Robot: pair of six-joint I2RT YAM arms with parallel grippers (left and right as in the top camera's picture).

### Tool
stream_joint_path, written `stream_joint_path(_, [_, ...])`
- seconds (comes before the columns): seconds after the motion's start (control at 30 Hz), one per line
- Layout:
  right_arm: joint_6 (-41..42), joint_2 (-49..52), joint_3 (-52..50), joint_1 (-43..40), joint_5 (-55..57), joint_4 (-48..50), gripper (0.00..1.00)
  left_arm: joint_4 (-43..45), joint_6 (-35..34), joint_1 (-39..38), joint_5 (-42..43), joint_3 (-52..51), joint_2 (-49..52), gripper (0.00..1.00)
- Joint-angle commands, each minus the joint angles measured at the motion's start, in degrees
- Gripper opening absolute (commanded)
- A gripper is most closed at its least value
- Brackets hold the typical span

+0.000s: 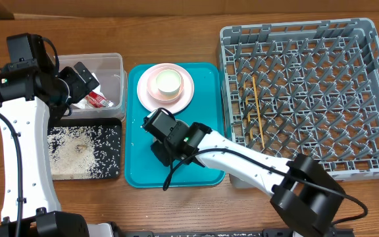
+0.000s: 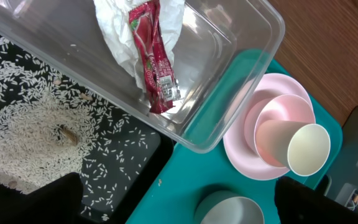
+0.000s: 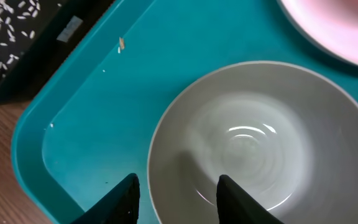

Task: Sort waste into correct bins and load items into the dishwasher
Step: 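Lower the right gripper and grip the white bowl's rim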

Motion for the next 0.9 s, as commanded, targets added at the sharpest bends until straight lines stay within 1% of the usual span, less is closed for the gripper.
stream_joint_path(0.0, [-0.5, 2.1, -0.4, 0.9, -0.3, 0.2, 0.39, 0.1, -0.6, -0.1, 0.0, 0.8, -1.0, 1.00])
stream_joint_path(0.1, [-0.5, 2.4, -0.4, 0.9, -0.3, 0.1, 0.37, 0.1, -0.6, -0.1, 0.0, 0.8, -1.0, 1.00])
stream_joint_path(0.23, [-0.4, 2.5, -0.4, 0.9, -0.9, -0.2, 0.31, 0.1, -0.6, -0.1, 0.0, 0.8, -1.0, 1.00])
stream_joint_path(0.43, [-0.4, 2.5, -0.4, 0.9, -1.8, -1.8, 0.29, 0.1, -0.6, -0.1, 0.0, 0.8, -1.0, 1.00])
stream_joint_path(0.63, [-0.4, 2.5, -0.4, 0.9, -1.8, -2.3, 0.22, 0.1, -0.6, -0.1, 0.0, 0.8, -1.0, 1.00])
stream_joint_path(0.87, [-0.4, 2.5, -0.4, 0.9, -1.8, -3.7, 0.22, 0.1, -0.6, -0.1, 0.0, 0.8, -1.0, 1.00])
